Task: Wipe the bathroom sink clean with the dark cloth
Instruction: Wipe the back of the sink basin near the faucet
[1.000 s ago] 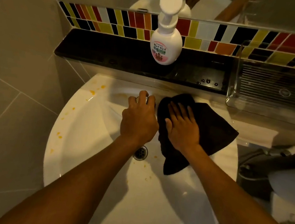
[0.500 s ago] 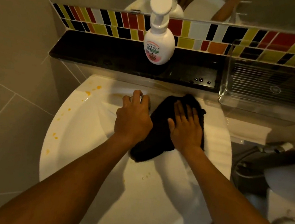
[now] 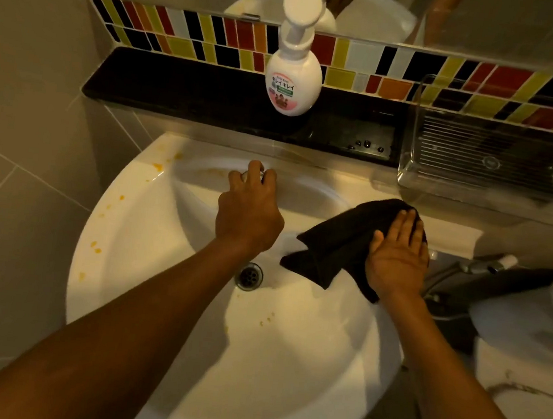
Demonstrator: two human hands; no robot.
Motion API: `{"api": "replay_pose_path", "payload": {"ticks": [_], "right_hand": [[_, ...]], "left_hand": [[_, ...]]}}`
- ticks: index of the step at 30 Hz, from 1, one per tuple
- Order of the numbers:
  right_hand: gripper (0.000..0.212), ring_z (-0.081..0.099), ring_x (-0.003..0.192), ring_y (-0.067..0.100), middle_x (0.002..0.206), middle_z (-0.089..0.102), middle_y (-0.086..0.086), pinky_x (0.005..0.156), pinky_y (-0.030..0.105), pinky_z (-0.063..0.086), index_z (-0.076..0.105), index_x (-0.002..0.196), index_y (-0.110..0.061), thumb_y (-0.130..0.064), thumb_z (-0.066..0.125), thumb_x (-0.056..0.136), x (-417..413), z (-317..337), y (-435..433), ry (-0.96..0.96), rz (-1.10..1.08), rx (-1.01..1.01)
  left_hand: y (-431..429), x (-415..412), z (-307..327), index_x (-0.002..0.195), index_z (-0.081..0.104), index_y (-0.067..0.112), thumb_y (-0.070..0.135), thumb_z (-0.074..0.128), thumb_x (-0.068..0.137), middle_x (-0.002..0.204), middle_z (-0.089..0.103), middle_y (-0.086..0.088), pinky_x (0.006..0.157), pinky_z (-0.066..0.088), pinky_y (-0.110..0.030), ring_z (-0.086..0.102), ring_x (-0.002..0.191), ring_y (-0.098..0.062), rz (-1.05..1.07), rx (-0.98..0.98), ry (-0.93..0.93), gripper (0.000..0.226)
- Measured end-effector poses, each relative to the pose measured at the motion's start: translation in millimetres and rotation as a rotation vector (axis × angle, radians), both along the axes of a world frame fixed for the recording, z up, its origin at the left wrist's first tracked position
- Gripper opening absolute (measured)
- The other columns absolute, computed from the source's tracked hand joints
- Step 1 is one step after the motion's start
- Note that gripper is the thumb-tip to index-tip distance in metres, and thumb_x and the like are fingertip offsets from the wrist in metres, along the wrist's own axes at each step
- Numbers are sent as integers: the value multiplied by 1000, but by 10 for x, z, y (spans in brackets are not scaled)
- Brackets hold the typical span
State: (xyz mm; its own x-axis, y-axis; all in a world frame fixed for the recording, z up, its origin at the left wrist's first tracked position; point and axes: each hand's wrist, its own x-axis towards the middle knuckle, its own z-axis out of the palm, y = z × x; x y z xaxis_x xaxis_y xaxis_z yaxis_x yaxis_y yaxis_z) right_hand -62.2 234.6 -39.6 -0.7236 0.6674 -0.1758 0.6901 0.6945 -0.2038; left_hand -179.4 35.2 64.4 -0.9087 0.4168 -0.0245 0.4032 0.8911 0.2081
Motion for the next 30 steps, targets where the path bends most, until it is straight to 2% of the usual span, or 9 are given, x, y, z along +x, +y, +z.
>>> {"api": "replay_pose_path", "payload": {"ticks": [4, 8, 12, 15, 19, 23, 30], "right_hand": [[60, 4, 148, 30, 161, 7, 10, 120, 50, 4, 3, 151, -13, -40, 20, 100, -398, -44, -94, 30, 73, 102], [60, 13, 148, 30, 158, 22, 14, 120, 48, 8, 17, 149, -10, -34, 34, 97, -760, -51, -395, 87, 140, 126], [56, 18, 146, 31, 155, 30, 9, 119, 52, 11, 30, 146, -14, -33, 40, 94, -939, -66, -586, 126, 498, 169], [58, 18, 147, 28, 157, 28, 7, 119, 50, 12, 24, 149, -17, -36, 33, 95, -1172, -93, -621, 148, 677, 139], [60, 1, 149, 22, 162, 8, -2, 119, 47, 2, 7, 152, -26, -38, 28, 97, -1333, -133, -555, 86, 792, 110], [61, 2, 149, 19, 162, 8, -4, 119, 45, 7, 7, 151, -28, -38, 29, 96, -1170, -133, -475, 105, 645, 98], [69, 7, 148, 32, 160, 13, 10, 121, 47, 6, 9, 152, -18, -44, 37, 94, -375, -128, -87, 135, 121, 42]], "left_hand": [[-1, -4, -17, 135, 41, 14, 20, 55, 90, 145, 34, -8, 86, 46, -35, 40, 125, -34, 2, 0, 12, 48], [10, -4, -32, 133, 43, 15, 19, 55, 89, 143, 35, -7, 81, 45, -33, 42, 122, -32, 14, -2, 21, 46], [16, -1, -42, 129, 45, 16, 16, 54, 89, 141, 36, -6, 75, 37, -30, 43, 119, -31, 10, -1, 40, 41], [25, 0, -42, 128, 46, 17, 19, 51, 92, 139, 38, -5, 76, 40, -31, 44, 116, -30, 8, 14, 52, 36], [12, -30, -62, 127, 47, 19, 22, 49, 93, 139, 39, -5, 74, 42, -31, 46, 114, -30, 7, 20, 64, 35], [14, -16, -53, 124, 49, 18, 20, 50, 91, 137, 40, -6, 73, 42, -32, 46, 114, -31, 2, -3, 61, 33], [15, 2, -3, 128, 46, 14, 19, 54, 90, 141, 37, -9, 84, 47, -39, 43, 120, -35, 10, -22, 36, 39]]}}
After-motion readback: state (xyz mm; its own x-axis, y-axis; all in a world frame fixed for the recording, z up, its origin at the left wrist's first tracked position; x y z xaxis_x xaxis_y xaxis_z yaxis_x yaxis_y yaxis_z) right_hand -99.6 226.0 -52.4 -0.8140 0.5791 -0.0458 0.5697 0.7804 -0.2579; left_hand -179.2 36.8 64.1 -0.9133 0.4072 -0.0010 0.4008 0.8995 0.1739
